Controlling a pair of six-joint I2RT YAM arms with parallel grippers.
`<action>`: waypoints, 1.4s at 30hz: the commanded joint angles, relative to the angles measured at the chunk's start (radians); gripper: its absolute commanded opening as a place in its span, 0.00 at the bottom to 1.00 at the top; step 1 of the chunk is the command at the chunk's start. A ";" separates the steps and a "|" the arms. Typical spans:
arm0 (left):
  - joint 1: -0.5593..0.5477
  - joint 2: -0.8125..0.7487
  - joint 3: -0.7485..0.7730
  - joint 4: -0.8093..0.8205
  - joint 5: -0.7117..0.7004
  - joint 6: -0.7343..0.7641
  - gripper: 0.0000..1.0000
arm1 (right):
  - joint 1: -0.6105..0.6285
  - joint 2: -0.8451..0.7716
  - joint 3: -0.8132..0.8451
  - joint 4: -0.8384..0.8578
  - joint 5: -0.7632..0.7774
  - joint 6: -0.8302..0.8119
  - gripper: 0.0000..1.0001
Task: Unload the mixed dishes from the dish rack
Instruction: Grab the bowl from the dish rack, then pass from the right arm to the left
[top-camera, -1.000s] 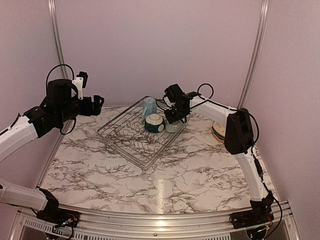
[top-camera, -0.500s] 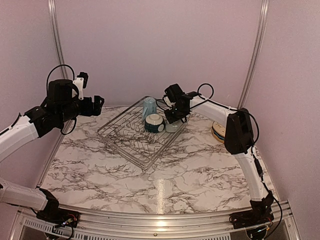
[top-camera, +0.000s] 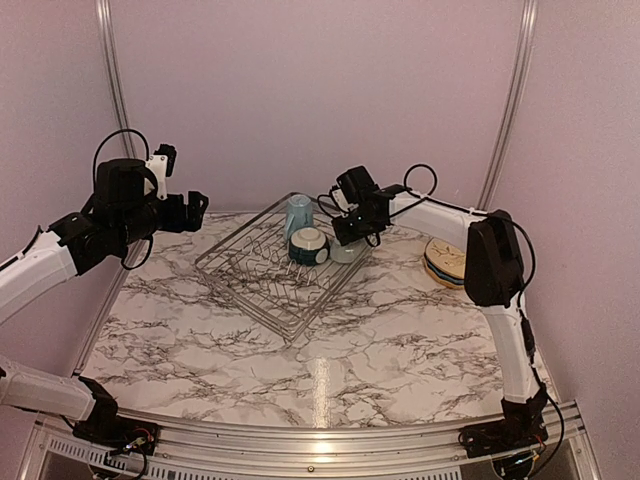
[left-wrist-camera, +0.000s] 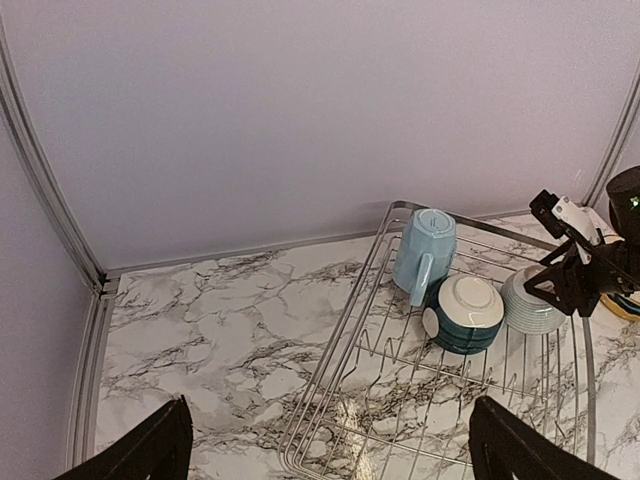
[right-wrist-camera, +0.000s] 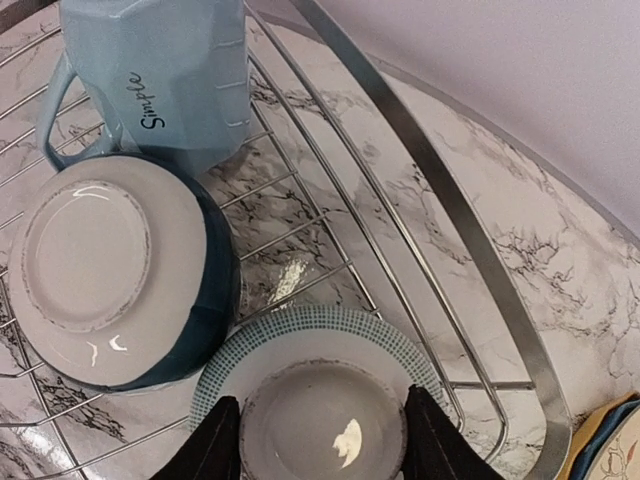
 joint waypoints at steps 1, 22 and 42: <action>0.005 -0.007 0.001 -0.001 -0.014 0.011 0.99 | -0.009 -0.106 -0.045 0.156 -0.043 0.045 0.10; 0.005 0.010 0.001 -0.001 -0.002 0.006 0.99 | -0.063 -0.156 -0.154 0.345 -0.268 0.236 0.08; 0.004 0.041 0.004 0.002 0.070 -0.036 0.99 | -0.148 -0.322 -0.518 0.872 -0.640 0.708 0.09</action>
